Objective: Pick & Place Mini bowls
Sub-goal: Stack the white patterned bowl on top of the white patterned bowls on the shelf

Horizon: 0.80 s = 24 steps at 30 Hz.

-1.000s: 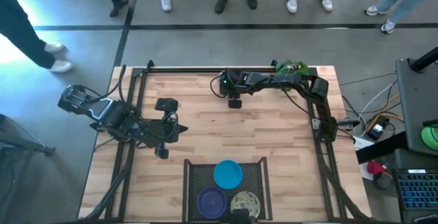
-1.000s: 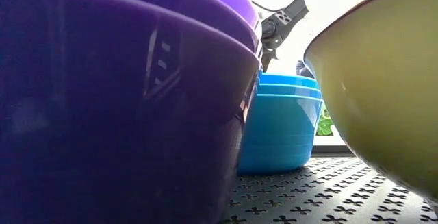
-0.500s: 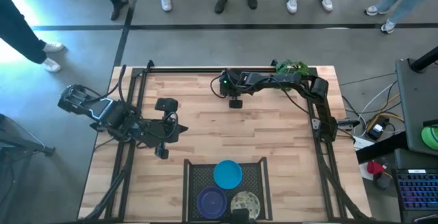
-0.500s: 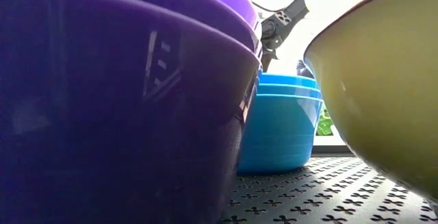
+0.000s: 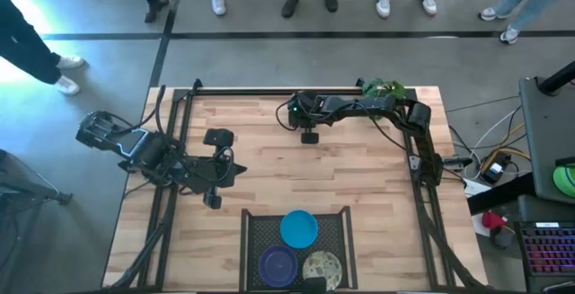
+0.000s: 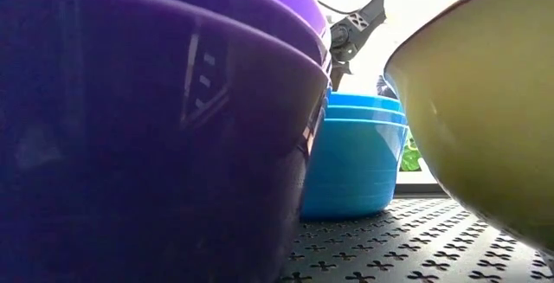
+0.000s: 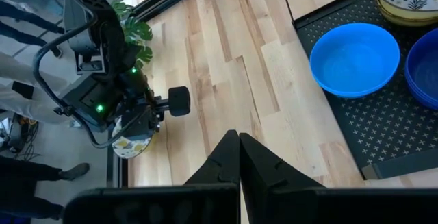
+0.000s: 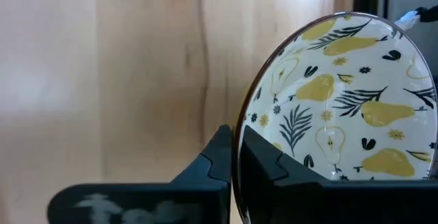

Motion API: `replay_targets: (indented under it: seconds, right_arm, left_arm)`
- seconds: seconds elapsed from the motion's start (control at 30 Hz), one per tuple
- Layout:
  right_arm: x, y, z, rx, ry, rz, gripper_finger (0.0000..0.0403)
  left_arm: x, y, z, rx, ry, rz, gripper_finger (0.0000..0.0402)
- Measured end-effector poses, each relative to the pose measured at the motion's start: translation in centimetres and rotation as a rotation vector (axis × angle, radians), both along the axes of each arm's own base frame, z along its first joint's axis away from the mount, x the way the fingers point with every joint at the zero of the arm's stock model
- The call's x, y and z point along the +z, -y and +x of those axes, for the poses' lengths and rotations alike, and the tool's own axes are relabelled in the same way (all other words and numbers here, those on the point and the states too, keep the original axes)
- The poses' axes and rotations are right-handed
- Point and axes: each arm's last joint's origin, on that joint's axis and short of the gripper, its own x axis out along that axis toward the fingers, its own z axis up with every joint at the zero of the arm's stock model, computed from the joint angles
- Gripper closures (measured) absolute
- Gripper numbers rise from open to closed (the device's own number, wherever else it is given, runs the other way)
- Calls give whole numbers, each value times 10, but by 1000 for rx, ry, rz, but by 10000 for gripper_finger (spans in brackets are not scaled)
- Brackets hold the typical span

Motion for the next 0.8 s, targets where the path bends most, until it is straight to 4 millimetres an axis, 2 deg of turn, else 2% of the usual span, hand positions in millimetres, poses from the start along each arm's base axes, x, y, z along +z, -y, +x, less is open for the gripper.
replay_targets:
  seconds: [0.13, 0.47, 0.8]
  right_arm:
    - [4, -5, 0, 4, -3, 5, 393]
    - [36, -20, -4, 19, 46, -7, 394]
    - [72, -65, -8, 89, 73, 5, 394]
  left_arm:
    - [0, 0, 0, 0, 0, 0, 402]
    - [1, 0, 0, 3, 7, -1, 402]
    - [2, 0, 1, 5, 24, -12, 402]
